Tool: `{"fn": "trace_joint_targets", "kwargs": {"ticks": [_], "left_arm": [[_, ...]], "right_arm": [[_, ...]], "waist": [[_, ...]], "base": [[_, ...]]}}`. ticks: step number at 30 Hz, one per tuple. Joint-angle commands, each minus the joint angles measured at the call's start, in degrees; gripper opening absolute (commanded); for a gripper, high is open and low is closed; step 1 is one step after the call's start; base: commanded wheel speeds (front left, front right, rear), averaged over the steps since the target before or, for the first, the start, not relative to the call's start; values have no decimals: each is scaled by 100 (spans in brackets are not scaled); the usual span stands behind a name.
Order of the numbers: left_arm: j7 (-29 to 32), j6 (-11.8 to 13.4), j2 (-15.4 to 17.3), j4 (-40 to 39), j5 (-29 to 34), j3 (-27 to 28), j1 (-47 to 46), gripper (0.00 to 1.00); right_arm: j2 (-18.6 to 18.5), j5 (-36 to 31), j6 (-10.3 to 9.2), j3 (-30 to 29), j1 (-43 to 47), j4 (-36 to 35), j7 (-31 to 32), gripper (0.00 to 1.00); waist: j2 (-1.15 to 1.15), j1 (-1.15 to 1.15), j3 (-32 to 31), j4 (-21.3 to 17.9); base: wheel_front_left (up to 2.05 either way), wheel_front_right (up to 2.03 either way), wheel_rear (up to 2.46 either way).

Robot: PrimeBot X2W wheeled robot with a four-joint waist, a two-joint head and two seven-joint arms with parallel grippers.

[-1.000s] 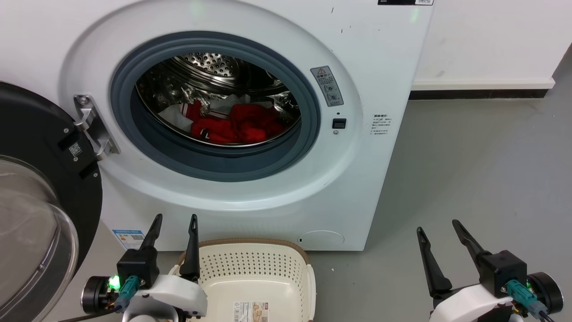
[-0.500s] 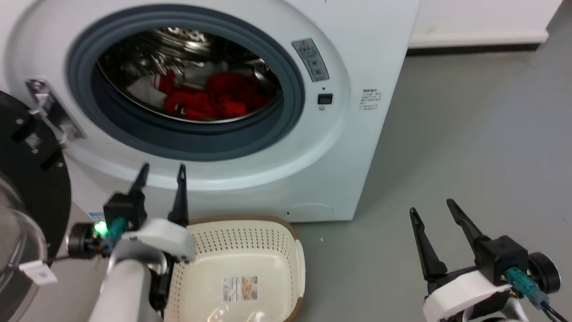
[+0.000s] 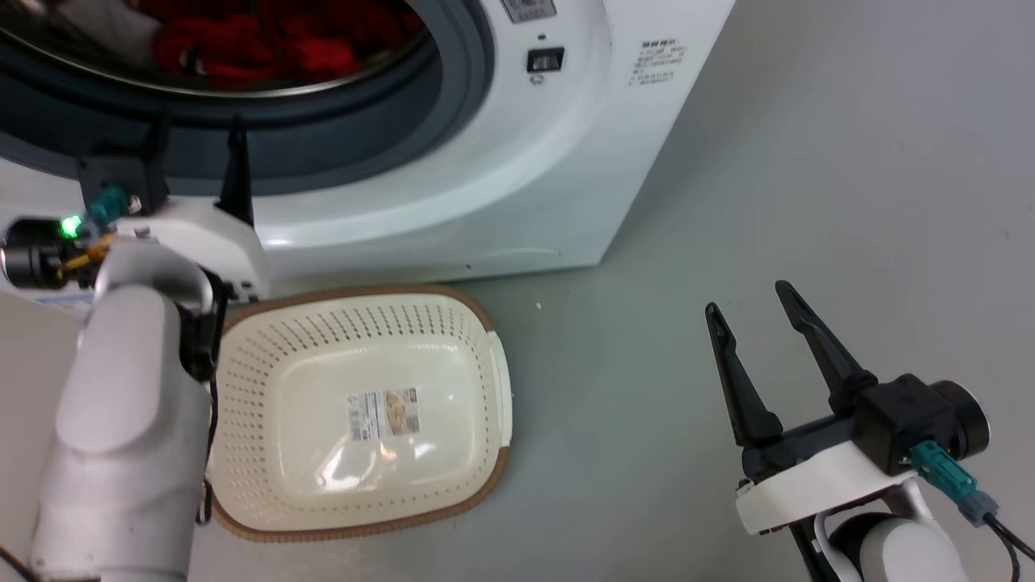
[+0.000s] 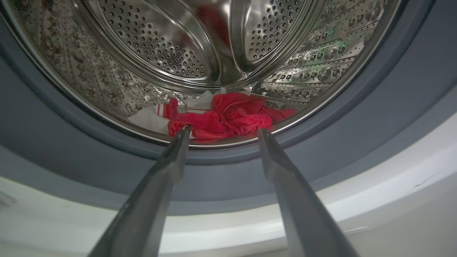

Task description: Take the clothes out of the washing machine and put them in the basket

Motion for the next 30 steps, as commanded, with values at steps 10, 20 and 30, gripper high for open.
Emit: {"fn": "trace_joint_targets", "kwargs": {"ticks": [10, 20, 30], "left_arm": [[51, -135, 125, 955, 64, -218, -1647, 100], [491, -211, 231, 1786, 291, -572, -3230, 100], [1301, -344, 600, 2638, 439, -929, -4361, 100]], "right_arm": [[11, 171, -4, 93, -226, 36, -180, 100], [11, 191, -4, 453, -355, -11, -241, 100], [11, 355, -4, 783, -329, -8, -403, 100]], "waist": [[0, -1, 1069, -89], [0, -1, 1553, -248], [0, -1, 1871, -696]], "base": [[0, 0, 0], [0, 0, 0], [0, 0, 0]]}}
